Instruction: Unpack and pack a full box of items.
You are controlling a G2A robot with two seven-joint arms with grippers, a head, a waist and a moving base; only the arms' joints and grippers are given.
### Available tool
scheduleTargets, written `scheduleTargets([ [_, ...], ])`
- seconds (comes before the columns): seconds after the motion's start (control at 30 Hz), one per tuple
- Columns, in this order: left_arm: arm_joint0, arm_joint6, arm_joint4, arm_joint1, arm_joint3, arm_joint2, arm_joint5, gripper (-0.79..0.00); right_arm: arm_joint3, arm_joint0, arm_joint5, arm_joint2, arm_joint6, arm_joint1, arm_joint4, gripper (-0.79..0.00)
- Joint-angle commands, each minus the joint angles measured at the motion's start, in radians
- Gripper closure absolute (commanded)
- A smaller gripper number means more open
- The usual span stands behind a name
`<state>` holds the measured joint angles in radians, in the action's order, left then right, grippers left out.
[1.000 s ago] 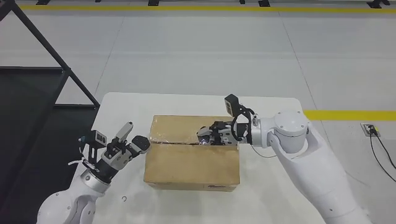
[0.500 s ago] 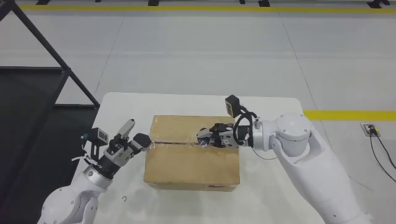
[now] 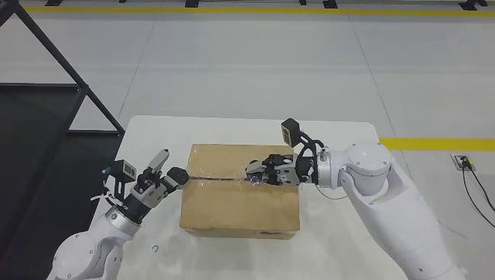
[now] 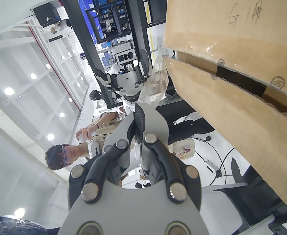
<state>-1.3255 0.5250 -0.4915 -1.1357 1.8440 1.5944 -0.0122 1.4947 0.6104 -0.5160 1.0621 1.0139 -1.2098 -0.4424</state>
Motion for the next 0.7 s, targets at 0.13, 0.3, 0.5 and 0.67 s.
scheduleTargets([
  [0.13,0.000,0.000,0.000,0.000,-0.001,0.000,0.001,-0.785,-0.021,-0.007,-0.002,-0.004,-0.004,0.002,-0.007,0.000],
  [0.3,0.012,-0.010,0.002,0.000,-0.012,-0.007,-0.008,-0.785,-0.027,-0.004,-0.005,-0.009,-0.002,0.004,-0.008,0.000],
  [0.5,0.050,-0.019,0.017,-0.003,-0.055,-0.044,-0.023,-0.785,-0.037,0.001,-0.005,-0.013,0.000,0.007,-0.011,0.000],
  [0.67,0.086,-0.024,0.033,-0.006,-0.104,-0.080,-0.037,-0.785,-0.037,0.009,-0.003,-0.014,0.000,0.011,-0.014,0.000],
])
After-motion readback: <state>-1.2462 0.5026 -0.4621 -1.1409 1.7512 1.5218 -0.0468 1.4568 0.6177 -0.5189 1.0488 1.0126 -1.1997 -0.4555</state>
